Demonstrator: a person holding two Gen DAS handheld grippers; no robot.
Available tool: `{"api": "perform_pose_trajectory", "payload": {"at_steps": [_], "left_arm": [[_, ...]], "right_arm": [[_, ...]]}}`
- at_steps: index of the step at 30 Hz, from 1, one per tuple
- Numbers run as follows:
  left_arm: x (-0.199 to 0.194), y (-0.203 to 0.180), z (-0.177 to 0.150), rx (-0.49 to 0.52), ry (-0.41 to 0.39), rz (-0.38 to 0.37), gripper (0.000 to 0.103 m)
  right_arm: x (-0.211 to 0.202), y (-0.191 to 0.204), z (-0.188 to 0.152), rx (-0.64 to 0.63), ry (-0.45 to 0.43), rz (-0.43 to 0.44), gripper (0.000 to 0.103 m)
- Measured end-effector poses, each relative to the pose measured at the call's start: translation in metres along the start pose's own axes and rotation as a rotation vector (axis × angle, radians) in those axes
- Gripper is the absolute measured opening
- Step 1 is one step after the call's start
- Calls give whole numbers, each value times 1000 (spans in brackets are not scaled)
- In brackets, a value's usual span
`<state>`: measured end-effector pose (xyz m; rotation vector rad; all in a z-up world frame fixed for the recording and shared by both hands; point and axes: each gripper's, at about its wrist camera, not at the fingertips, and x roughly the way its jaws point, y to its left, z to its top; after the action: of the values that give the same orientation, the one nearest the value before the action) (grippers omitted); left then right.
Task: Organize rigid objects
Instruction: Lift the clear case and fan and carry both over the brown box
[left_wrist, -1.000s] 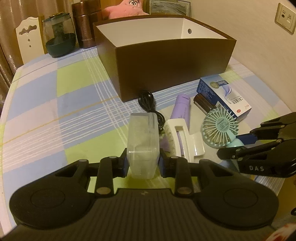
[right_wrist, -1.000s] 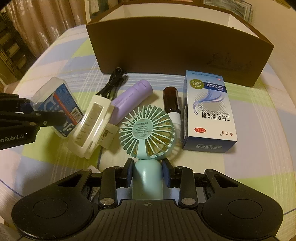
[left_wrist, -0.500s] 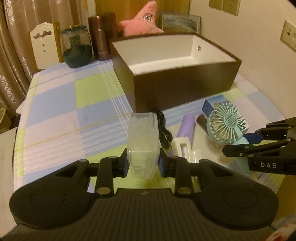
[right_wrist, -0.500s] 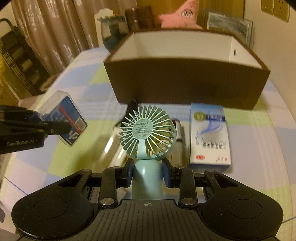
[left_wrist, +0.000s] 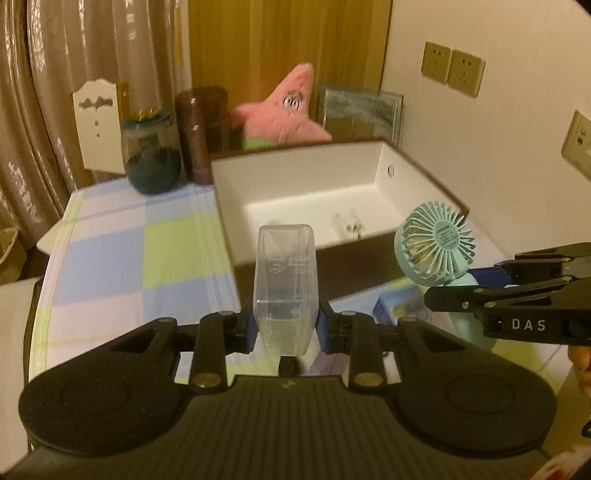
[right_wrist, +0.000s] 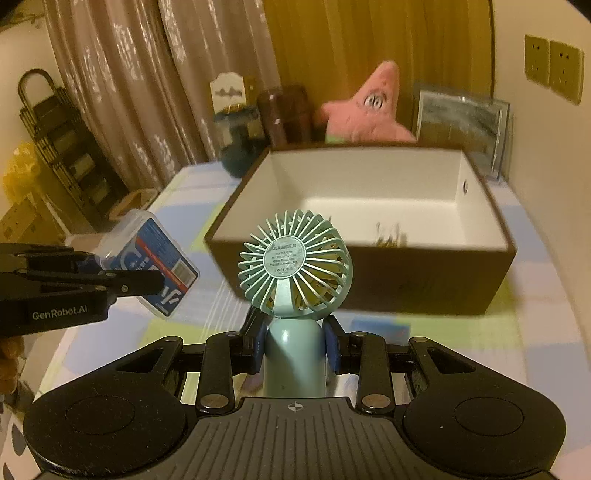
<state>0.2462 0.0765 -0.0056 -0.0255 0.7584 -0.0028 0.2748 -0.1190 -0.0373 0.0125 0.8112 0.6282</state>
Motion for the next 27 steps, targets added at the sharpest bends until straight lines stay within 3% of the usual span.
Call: {"api": "perform_pose_trajectory", "payload": {"at_steps": [14, 21, 27], "left_arm": [[49, -37, 79, -5, -60, 28, 28], [88, -48, 102, 8, -15, 37, 28], [127, -50, 110, -15, 74, 28, 28]], "right_arm": [[10, -71, 77, -18, -114, -17, 33], [37, -99, 103, -15, -118, -40, 33], [67, -122, 115, -8, -98, -66, 33]]}}
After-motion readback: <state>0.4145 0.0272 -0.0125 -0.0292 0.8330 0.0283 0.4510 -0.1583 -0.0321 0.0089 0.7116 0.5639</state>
